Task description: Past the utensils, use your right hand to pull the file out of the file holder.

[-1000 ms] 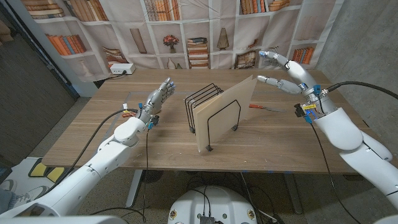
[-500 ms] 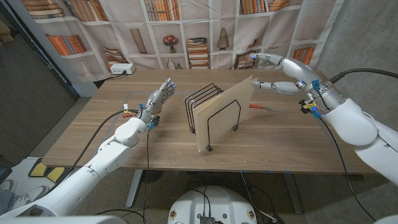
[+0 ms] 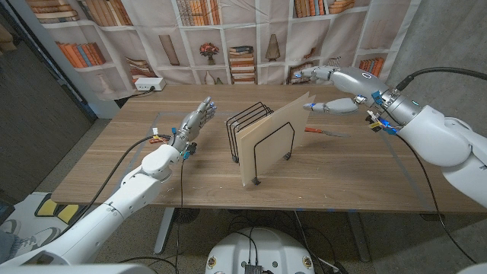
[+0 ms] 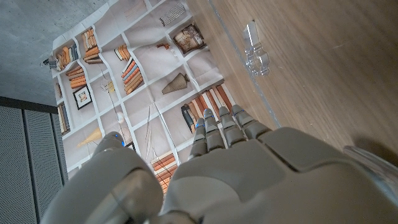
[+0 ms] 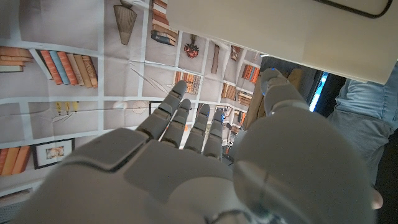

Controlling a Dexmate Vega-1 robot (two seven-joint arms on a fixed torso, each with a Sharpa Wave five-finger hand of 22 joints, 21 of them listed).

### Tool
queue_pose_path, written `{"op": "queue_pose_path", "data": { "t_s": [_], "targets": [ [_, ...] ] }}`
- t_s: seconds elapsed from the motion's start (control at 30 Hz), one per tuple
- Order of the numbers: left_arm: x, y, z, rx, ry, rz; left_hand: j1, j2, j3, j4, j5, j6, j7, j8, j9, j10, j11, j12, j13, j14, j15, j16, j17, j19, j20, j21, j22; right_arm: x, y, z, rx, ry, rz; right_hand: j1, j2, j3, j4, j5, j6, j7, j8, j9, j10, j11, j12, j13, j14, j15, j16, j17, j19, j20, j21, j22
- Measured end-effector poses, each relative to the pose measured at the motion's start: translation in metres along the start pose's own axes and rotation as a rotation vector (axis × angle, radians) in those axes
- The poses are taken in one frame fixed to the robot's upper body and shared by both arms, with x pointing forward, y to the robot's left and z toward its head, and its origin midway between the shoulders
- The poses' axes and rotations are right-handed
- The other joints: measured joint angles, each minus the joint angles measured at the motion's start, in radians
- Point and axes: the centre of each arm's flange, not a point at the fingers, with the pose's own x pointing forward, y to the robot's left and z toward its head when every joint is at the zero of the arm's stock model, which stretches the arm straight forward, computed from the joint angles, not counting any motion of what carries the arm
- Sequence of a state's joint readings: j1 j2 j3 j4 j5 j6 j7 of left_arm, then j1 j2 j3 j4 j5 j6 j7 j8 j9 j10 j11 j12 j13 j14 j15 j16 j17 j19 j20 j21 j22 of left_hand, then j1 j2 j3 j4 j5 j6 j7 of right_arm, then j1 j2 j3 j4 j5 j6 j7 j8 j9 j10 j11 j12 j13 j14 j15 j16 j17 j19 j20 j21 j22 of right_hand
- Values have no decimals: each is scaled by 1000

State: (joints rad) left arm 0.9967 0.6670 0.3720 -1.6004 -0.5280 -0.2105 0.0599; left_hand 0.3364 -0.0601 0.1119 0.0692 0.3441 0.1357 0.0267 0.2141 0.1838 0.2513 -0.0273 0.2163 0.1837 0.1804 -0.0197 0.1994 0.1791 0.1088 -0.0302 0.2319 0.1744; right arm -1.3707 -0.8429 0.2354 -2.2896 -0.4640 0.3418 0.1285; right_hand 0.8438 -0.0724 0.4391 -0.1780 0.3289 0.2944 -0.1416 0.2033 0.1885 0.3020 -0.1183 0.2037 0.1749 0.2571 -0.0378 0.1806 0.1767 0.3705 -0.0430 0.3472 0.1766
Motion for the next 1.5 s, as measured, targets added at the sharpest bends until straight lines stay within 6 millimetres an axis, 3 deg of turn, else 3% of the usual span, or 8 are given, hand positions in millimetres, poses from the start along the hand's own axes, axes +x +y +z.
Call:
{"op": "queue_pose_path", "data": {
  "t_s": [0.67,1.1,1.5],
  "targets": [
    [0,1,-5,-12,16,-5,-11,9,0,0,0,0,0,-4,5,0,0,-7,0,4,4,0,0,0,0,-7,0,34,-8,23,-154,-85,154,43,5,10,2,-8,0,-11,-5,3,-5,-5,-4,0,-11,-3,0,0,-11,0,-15,0],
    [-1,0,-10,-25,27,-10,-2,1,-4,4,0,0,0,-4,5,0,0,-7,0,7,7,0,0,0,0,-8,0,52,-7,35,-216,-132,215,51,5,14,6,-16,6,-16,-5,5,-5,2,-4,0,-32,-3,-7,0,-48,2,-38,0],
    [-3,0,-16,-47,38,-11,-10,13,-8,0,0,4,4,-4,5,0,0,-7,0,11,11,0,0,0,0,-8,0,66,-6,38,-279,-164,282,55,1,19,11,-25,6,-16,-5,5,-4,14,-4,0,-32,-3,-3,0,-48,2,-44,0]
  ]
}}
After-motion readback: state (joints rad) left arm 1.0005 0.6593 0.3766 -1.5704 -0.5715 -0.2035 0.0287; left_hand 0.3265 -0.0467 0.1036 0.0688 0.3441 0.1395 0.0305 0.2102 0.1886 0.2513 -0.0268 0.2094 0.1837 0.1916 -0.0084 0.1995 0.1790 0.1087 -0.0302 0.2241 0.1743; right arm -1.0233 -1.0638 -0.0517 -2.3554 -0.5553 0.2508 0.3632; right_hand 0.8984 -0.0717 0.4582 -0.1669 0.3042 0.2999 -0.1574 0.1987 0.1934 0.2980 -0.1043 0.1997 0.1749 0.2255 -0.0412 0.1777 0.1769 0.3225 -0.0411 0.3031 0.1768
